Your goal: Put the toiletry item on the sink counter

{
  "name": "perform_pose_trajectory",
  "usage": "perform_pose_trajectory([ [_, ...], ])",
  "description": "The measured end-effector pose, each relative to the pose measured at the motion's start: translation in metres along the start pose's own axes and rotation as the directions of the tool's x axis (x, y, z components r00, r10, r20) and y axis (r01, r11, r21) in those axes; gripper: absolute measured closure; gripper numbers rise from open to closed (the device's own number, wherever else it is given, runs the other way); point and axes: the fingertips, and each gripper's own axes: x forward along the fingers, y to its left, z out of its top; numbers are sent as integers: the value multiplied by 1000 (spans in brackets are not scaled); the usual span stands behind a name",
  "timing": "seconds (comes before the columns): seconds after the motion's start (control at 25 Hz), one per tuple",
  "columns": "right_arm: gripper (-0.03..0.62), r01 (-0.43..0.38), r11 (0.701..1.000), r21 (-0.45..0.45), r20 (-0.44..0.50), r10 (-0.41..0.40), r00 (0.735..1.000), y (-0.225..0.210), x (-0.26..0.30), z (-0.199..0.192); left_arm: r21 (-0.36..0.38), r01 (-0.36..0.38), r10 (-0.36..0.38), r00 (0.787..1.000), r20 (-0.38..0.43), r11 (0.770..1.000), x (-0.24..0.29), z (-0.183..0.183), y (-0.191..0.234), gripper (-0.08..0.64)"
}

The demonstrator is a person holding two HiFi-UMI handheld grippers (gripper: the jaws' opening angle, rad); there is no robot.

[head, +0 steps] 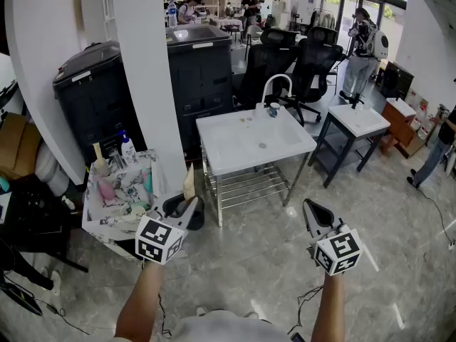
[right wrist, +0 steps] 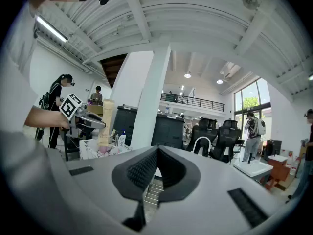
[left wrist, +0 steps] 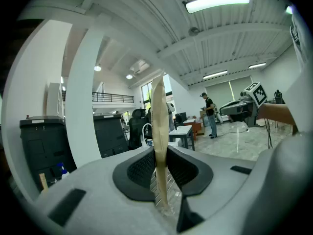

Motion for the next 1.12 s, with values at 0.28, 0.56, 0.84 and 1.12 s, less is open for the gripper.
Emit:
perform_pose_trajectory([
  [0.28, 595, 8, 1000, 20, 2, -9, 1000, -18, -7, -8, 6, -16, 16, 1000, -14, 1000, 7, 2, -17, 499],
  [0.56, 594, 11, 997, 74, 5, -11, 1000, -57, -24, -21, 0, -37, 37, 999, -36, 999, 22, 3, -48, 499],
  [0.84, 595, -4, 998, 67, -26, 6, 1000, -89, -47, -51, -16, -64, 63, 996, -64, 998, 37, -4, -93, 499],
  [1.12, 595, -4, 989, 150, 7, 3, 1000, -121, -52, -56, -29, -100, 96, 989, -115, 995, 45, -10, -106, 499],
])
